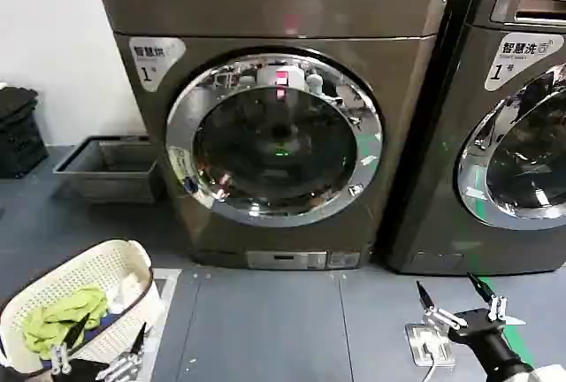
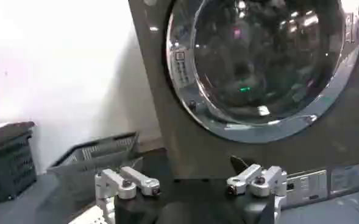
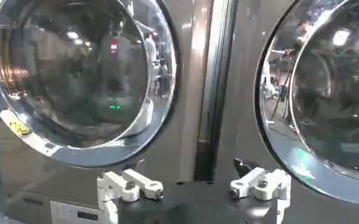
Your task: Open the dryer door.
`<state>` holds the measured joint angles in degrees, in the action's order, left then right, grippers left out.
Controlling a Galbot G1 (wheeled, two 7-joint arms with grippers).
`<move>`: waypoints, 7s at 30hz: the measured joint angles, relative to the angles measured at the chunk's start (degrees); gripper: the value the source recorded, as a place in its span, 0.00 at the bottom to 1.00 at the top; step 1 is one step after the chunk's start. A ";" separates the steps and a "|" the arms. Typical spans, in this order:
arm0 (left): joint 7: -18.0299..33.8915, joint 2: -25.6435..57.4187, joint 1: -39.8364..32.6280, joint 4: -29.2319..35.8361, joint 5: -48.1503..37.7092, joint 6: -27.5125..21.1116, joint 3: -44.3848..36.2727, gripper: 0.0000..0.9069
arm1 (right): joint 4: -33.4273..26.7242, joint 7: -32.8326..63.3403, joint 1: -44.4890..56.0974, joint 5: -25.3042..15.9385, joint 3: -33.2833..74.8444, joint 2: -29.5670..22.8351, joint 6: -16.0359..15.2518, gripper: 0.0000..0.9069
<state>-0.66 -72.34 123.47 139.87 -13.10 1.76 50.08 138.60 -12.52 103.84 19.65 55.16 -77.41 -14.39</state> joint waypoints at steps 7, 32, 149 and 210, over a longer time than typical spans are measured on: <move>-0.07 -0.05 0.03 0.09 0.05 0.02 0.00 1.00 | -0.83 1.11 -2.00 1.20 -1.44 2.94 0.10 1.00; -0.71 -0.20 -0.96 0.71 0.71 0.28 -0.30 1.00 | -8.42 3.12 -17.04 14.60 -13.09 26.95 0.91 1.00; -1.59 -3.64 -3.68 2.21 5.69 0.71 -3.89 1.00 | -59.11 6.43 -95.94 23.13 -85.65 5.71 5.98 1.00; -1.41 -4.09 -4.29 2.50 6.78 0.68 -4.86 1.00 | -69.83 5.41 -98.19 19.18 -86.44 -5.80 4.03 1.00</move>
<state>-2.07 -76.43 119.17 142.37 -6.32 2.43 45.22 68.77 -7.11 5.65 38.83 -31.28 -83.21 -10.37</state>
